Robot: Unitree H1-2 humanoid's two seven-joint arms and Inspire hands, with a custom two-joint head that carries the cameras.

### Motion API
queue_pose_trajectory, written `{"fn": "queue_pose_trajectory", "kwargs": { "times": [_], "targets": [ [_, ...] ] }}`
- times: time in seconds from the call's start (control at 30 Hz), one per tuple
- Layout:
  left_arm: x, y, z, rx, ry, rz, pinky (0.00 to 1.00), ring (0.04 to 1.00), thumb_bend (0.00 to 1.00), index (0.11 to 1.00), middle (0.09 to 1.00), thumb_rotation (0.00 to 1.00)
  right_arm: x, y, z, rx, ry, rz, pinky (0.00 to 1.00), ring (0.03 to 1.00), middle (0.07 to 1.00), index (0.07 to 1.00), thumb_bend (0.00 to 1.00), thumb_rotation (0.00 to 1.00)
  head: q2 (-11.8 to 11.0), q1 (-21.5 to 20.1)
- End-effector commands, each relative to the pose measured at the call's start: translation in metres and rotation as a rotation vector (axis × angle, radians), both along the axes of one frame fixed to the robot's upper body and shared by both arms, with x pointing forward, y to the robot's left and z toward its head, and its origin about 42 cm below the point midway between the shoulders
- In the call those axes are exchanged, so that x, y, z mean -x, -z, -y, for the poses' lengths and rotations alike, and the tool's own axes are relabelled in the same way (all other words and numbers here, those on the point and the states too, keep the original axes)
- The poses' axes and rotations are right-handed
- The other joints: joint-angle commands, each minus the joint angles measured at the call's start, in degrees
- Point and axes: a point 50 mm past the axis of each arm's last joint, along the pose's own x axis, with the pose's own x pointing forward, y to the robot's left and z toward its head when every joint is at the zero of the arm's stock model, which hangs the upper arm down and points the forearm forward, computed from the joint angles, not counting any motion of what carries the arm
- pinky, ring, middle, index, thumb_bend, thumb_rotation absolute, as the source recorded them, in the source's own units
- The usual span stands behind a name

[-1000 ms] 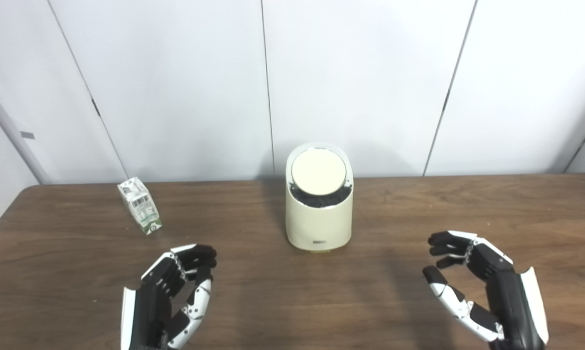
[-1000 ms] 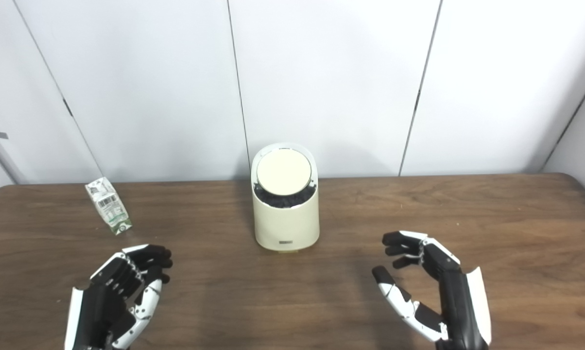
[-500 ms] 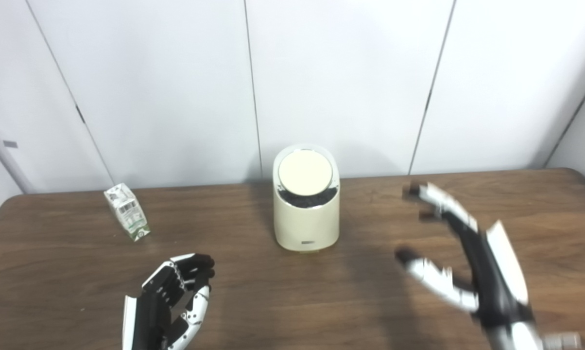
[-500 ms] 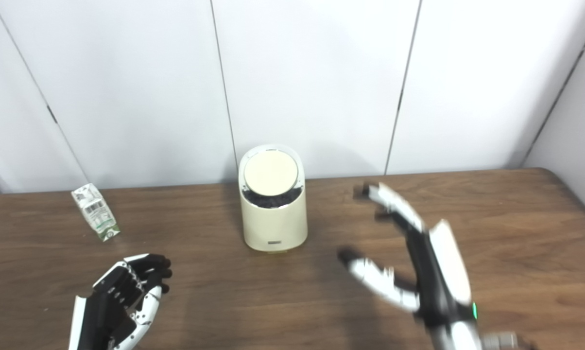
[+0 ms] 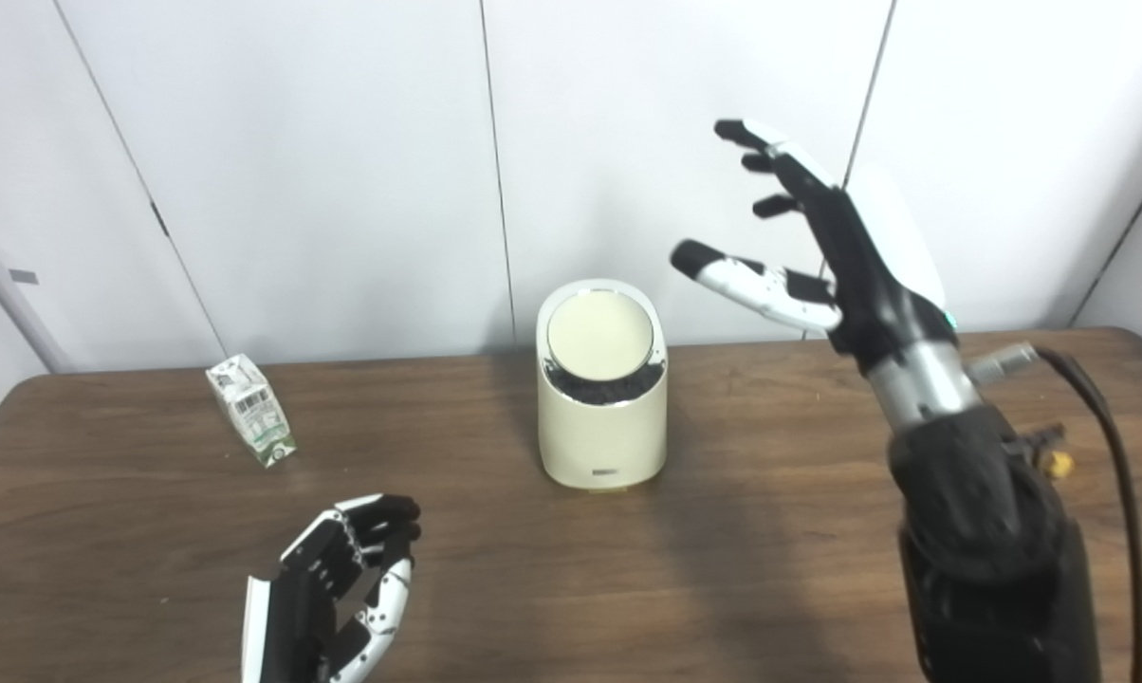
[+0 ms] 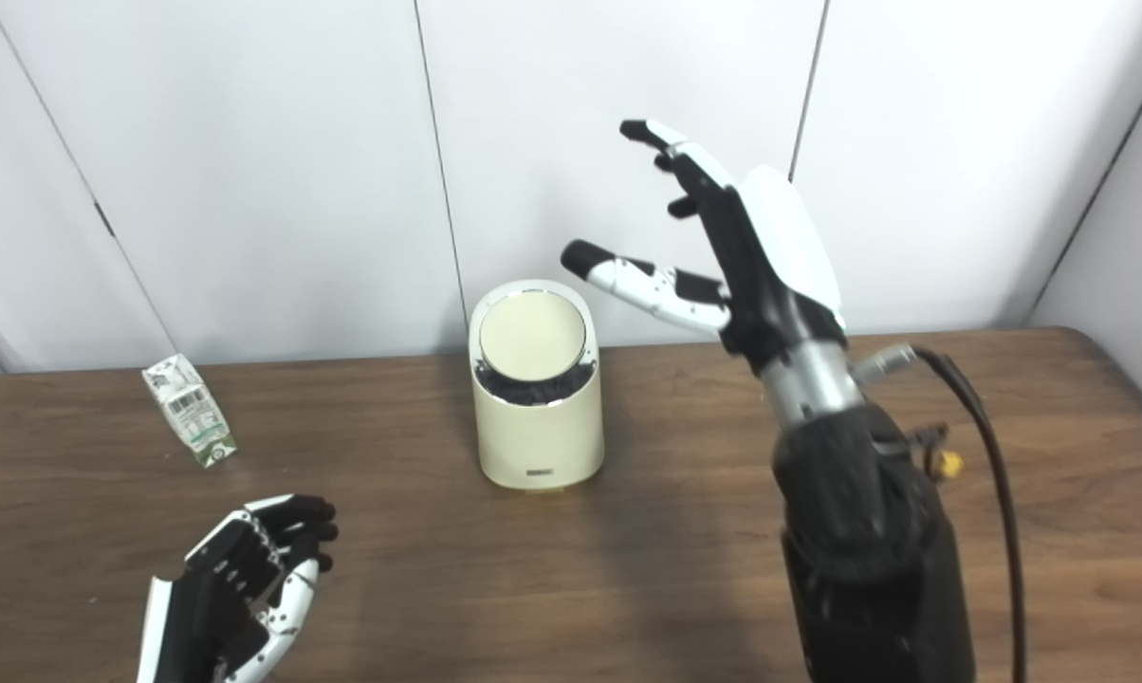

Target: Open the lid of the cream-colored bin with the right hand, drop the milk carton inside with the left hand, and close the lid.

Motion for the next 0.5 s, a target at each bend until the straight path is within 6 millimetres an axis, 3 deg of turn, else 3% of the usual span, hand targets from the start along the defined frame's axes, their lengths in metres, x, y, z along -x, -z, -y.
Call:
{"fn": "queue_pose_trajectory", "kwargs": {
  "times": [0.0,0.23,0.47],
  "targets": [
    [0.011,0.002,0.000,-0.003,-0.008,0.012,0.52,0.615,0.23,0.628,0.639,0.08,-0.013,-0.018,-0.010,0.020,0.003,0.044,0.73,0.879,0.926,0.878,0.71,0.68,-0.40,-0.08],
    [0.009,0.005,0.003,-0.002,-0.004,0.019,0.52,0.620,0.23,0.630,0.641,0.07,-0.060,-0.003,-0.036,0.061,0.048,-0.003,0.72,0.870,0.901,0.869,0.76,0.60,-0.88,0.62],
    [0.011,0.006,0.006,-0.005,-0.014,0.025,0.51,0.608,0.22,0.623,0.630,0.06,-0.088,0.023,-0.049,0.155,0.067,-0.063,0.74,0.878,0.900,0.860,0.75,0.56,-0.97,1.31]
  ]
}}
